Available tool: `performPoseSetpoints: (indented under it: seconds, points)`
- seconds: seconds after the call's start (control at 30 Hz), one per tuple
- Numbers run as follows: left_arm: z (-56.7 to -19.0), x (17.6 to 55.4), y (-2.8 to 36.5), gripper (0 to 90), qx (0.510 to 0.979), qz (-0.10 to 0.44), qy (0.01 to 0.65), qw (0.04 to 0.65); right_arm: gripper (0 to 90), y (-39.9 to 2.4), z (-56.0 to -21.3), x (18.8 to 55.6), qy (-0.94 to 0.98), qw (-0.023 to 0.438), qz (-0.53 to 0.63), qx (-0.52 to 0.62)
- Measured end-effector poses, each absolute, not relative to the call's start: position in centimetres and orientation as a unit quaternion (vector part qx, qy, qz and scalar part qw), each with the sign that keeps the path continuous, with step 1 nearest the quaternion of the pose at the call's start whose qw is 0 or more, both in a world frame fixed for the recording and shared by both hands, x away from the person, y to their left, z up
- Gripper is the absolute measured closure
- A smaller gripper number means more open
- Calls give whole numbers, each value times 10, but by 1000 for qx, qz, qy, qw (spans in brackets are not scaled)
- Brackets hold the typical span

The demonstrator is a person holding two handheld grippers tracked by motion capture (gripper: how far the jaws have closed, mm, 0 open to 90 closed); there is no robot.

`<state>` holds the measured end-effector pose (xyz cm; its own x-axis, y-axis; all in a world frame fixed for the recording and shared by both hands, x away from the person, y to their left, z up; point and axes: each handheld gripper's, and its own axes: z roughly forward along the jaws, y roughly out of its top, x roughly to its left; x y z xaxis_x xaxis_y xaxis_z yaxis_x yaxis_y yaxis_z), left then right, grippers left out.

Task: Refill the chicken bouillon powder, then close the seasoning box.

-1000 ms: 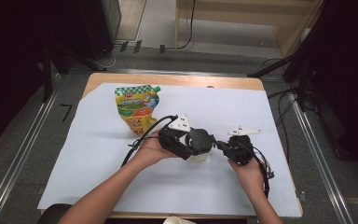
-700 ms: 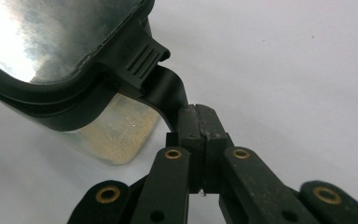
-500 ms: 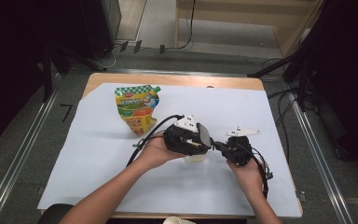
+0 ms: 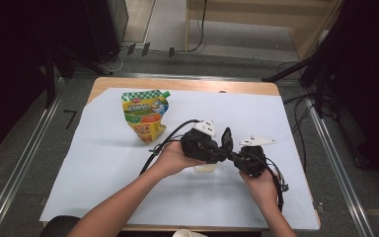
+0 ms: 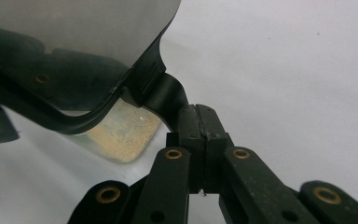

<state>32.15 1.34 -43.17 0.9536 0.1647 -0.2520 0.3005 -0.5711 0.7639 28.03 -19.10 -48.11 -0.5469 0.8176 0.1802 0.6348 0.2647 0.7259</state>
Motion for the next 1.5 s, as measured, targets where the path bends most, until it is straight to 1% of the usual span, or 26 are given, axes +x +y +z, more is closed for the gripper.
performPoseSetpoints:
  seconds: [0.07,0.1,0.13,0.2,0.27,0.37,0.47,0.57,0.63,0.73,0.77,0.8,0.83,1.0,1.2,1.5]
  points:
    - [-432,322,15,790,882,-79,134,444,900,-192,-481,281,788,113,394,460]
    - [-432,322,16,759,883,-76,137,442,900,-194,-481,282,790,108,398,454]
    - [-431,322,18,748,882,-75,139,443,900,-196,-480,282,788,106,404,452]
    - [-429,322,24,745,882,-76,145,442,900,-200,-477,279,784,109,410,453]
    - [-428,324,30,727,882,-81,152,439,900,-204,-473,273,782,104,417,452]
    - [-427,327,44,713,879,-83,166,439,876,-205,-470,260,782,89,426,446]
    - [-425,328,56,686,879,-91,166,437,819,-199,-468,247,788,83,433,429]
    - [-422,326,67,674,878,-66,169,442,725,-189,-467,236,792,71,441,416]
    - [-420,327,74,633,878,-64,181,439,681,-183,-467,229,798,67,445,401]
    - [-419,333,86,534,869,-88,206,441,616,-173,-467,224,801,51,456,384]
    - [-419,335,90,482,868,-93,215,438,598,-170,-467,222,801,47,460,381]
    - [-419,334,93,450,868,-86,219,438,583,-167,-467,222,803,44,463,372]
    - [-417,333,96,437,867,-80,220,440,564,-164,-467,220,805,43,464,367]
    - [-409,333,113,441,862,-74,224,449,545,-151,-468,217,816,48,460,345]
    - [-407,336,133,435,862,-65,238,443,537,-142,-473,216,823,47,463,326]
    - [-405,338,160,433,861,-47,258,435,484,-133,-474,218,828,45,459,319]
